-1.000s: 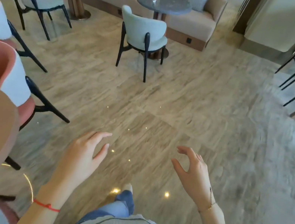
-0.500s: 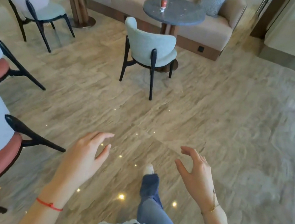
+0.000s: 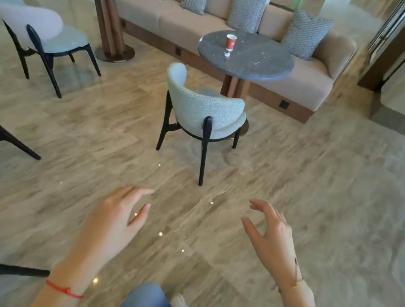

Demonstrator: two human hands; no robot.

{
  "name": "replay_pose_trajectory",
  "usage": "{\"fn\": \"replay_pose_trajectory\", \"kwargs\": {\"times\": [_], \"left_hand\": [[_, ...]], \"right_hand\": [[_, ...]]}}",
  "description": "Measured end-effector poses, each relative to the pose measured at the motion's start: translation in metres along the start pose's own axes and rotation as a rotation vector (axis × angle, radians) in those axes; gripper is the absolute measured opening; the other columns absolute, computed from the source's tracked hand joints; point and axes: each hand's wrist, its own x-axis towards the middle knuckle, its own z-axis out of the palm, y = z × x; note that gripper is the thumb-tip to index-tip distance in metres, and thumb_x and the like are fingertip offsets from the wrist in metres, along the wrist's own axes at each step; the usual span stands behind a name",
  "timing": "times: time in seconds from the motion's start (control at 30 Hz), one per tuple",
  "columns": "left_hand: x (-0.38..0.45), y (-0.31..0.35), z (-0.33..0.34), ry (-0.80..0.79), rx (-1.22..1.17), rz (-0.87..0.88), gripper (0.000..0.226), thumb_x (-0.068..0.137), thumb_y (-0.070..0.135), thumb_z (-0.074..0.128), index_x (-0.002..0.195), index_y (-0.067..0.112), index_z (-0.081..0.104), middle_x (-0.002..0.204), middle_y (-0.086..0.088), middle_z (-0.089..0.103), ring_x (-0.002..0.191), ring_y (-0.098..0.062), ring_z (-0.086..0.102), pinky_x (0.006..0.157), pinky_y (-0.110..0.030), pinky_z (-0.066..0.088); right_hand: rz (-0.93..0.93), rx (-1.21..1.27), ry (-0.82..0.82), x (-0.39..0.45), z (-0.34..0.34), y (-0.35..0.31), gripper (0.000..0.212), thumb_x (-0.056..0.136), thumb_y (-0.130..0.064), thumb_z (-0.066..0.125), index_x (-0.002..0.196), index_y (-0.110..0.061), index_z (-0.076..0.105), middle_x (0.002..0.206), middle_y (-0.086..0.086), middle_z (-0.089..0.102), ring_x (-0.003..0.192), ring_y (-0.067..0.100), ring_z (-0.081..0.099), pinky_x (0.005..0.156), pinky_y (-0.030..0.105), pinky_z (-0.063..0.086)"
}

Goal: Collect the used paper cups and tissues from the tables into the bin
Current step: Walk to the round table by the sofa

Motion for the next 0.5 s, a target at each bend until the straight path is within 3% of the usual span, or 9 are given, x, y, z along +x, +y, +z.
{"fn": "replay_pose_trajectory", "kwargs": {"times": [0.17,0.3,0.5], "left_hand": [[0.112,0.004,0.021,-0.019,0.009,0.03,0.028,0.089,0.02,0.064,0.116,0.024,0.065,0.108,0.011,0.066,0.091,-0.012,0.064,0.071,-0.018,0.045],[0.209,0.003,0.048,-0.051,-0.006,0.058,0.027,0.09,0.021,0.062,0.117,0.024,0.064,0.108,0.008,0.066,0.09,-0.015,0.065,0.071,-0.028,0.052],[0.37,0.012,0.085,-0.038,-0.014,0.111,0.027,0.087,0.018,0.065,0.114,0.023,0.066,0.106,0.007,0.066,0.09,-0.017,0.064,0.074,-0.027,0.048]], "right_hand": [[0.026,0.007,-0.005,0.106,0.004,0.023,0.036,0.086,-0.032,0.066,0.12,-0.028,0.055,0.109,-0.017,0.06,0.108,0.009,0.051,0.089,0.02,0.035],[0.055,0.002,0.008,0.186,0.013,0.047,0.037,0.086,-0.033,0.065,0.12,-0.028,0.055,0.109,-0.018,0.059,0.107,0.007,0.051,0.087,0.017,0.033],[0.081,-0.002,0.042,0.327,0.013,0.076,0.035,0.085,-0.031,0.067,0.119,-0.025,0.057,0.109,-0.016,0.061,0.103,0.009,0.054,0.086,0.018,0.035]]}}
